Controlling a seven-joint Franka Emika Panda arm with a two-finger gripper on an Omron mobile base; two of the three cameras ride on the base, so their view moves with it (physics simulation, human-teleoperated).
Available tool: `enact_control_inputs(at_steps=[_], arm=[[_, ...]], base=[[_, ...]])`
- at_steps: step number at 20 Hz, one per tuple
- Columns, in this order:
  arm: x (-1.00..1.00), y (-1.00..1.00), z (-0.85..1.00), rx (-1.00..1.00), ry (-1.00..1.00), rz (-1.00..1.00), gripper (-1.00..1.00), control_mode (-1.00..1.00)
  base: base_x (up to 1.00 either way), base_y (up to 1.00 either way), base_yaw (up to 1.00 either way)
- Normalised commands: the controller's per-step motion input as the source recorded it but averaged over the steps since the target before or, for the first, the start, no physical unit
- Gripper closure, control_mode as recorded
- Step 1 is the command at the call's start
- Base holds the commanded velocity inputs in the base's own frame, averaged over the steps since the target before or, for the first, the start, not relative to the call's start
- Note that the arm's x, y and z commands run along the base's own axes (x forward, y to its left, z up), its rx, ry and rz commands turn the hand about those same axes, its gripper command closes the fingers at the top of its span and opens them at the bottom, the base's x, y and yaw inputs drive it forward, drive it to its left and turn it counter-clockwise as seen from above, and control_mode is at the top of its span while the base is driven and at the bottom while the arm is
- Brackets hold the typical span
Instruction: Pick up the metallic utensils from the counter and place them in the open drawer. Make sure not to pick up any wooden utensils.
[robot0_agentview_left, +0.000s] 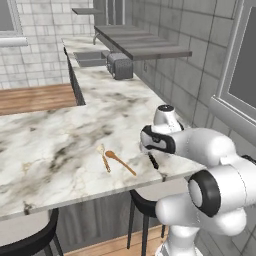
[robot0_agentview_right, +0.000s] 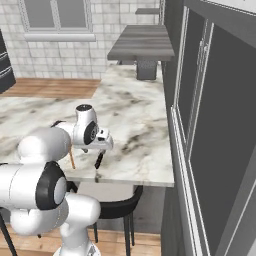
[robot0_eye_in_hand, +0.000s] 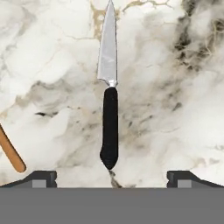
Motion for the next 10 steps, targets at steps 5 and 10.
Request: enact_control_inputs(at_steps=[5, 10], arm=[[0.73, 0.27, -0.45, -0.09, 0.04, -0.03, -1.0, -1.0], [0.1, -0.33, -0.27, 0.0, 0.11, 0.0, -1.0, -1.0]], base=[[0.0, 0.0, 0.0], [0.0, 0.0, 0.0]])
